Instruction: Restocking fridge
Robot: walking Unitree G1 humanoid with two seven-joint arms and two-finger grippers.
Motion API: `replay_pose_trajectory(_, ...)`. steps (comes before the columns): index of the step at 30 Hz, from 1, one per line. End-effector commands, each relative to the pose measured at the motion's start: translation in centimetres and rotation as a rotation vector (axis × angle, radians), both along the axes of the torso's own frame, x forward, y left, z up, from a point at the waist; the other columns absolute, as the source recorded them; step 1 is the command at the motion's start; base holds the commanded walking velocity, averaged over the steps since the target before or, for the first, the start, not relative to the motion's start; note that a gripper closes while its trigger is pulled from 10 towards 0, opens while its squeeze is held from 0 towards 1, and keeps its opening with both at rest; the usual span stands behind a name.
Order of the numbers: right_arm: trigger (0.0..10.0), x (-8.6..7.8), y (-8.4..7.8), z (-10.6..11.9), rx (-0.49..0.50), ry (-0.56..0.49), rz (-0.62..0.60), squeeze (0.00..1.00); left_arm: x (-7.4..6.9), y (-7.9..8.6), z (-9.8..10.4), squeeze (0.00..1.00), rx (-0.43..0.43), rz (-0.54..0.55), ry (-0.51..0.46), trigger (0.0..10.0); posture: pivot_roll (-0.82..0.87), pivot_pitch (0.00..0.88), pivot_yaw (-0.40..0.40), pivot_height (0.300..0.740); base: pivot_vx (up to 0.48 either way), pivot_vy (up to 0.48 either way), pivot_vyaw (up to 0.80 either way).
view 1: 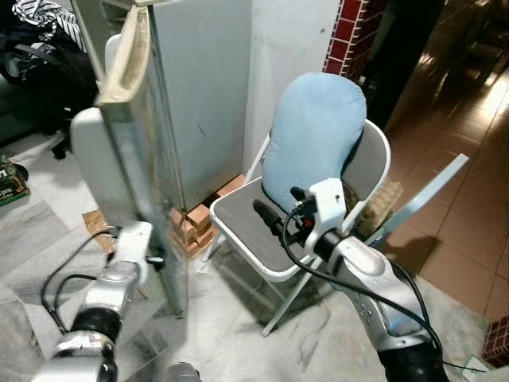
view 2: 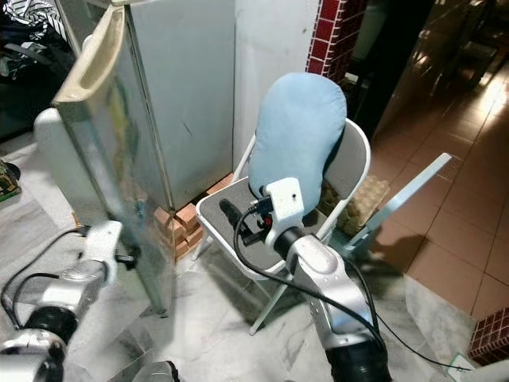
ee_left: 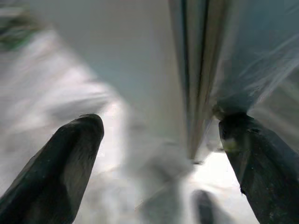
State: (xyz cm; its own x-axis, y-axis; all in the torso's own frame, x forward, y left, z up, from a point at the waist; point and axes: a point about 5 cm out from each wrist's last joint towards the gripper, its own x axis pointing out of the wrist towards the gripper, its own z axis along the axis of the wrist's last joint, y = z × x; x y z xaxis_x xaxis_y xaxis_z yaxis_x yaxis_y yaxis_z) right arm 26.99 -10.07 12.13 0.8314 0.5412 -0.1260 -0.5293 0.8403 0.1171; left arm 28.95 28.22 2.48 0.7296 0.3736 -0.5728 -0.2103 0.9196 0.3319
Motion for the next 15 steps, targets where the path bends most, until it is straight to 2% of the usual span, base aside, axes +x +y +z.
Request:
replay_pose_trajectory(1, 10.0, 0.1, -0.5, 0.4, -0.005, -0.025, -0.021, 0.00, 2.6, 2.6, 5.2, 0.00, 0.097, 0.091, -0.240, 10.0, -0.04, 0.000, -0.001, 0.740, 0.000, 0.000, 0.00)
replay_pose_trajectory(3, 10.0, 0.0, -0.7, 0.2, -0.011, -0.020, -0.023, 0.00, 1.9, 4.0, 5.3, 0.00, 0.132, 0.145, -0.255, 10.0, -0.03, 0.000, -0.003, 0.740, 0.000, 0.000, 0.00)
replay_pose_trajectory(4, 10.0, 0.0, -0.8, -0.1, -0.016, -0.015, -0.024, 0.00, 0.6, 5.7, 5.3, 0.00, 0.178, 0.213, -0.271, 10.0, -0.02, 0.000, -0.005, 0.740, 0.000, 0.000, 0.00)
replay_pose_trajectory(6, 10.0, -0.1, -0.8, -0.2, -0.018, -0.012, -0.024, 0.00, 0.0, 6.5, 5.2, 0.00, 0.205, 0.246, -0.279, 10.0, -0.02, 0.000, -0.007, 0.740, 0.000, 0.000, 0.00)
replay_pose_trajectory(7, 10.0, -0.1, -0.9, -0.4, -0.024, -0.003, -0.021, 0.00, -1.5, 7.9, 4.8, 0.00, 0.224, 0.321, -0.285, 10.0, 0.00, 0.000, -0.016, 0.740, 0.000, 0.000, 0.00)
replay_pose_trajectory(9, 10.0, 0.0, -0.8, -0.7, -0.029, 0.004, -0.011, 0.00, -3.2, 8.8, 3.9, 0.00, 0.217, 0.380, -0.269, 10.0, 0.02, 0.000, -0.024, 0.740, 0.000, 0.000, 0.00)
replay_pose_trajectory(11, 10.0, 0.1, -0.6, -1.0, -0.037, 0.010, 0.001, 0.00, -5.0, 9.0, 2.6, 0.00, 0.224, 0.388, -0.245, 10.0, 0.03, 0.000, -0.029, 0.740, 0.000, 0.000, 0.00)
replay_pose_trajectory(12, 10.0, 0.3, -0.5, -1.2, -0.040, 0.011, 0.010, 0.00, -6.0, 8.5, 1.6, 0.00, 0.212, 0.372, -0.228, 10.0, 0.05, 0.000, -0.035, 0.740, 0.000, 0.000, 0.00)
replay_pose_trajectory(14, 10.0, 0.5, -0.3, -1.2, -0.045, 0.009, 0.021, 0.00, -6.5, 7.4, 0.8, 0.00, 0.200, 0.342, -0.237, 10.0, 0.05, 0.000, -0.038, 0.740, 0.000, 0.000, 0.00)
replay_pose_trajectory(15, 10.0, 0.6, -0.3, -1.3, -0.053, 0.007, 0.023, 0.00, -6.2, 6.2, 0.7, 0.00, 0.179, 0.294, -0.269, 10.0, 0.06, 0.000, -0.041, 0.740, 0.000, 0.000, 0.00)
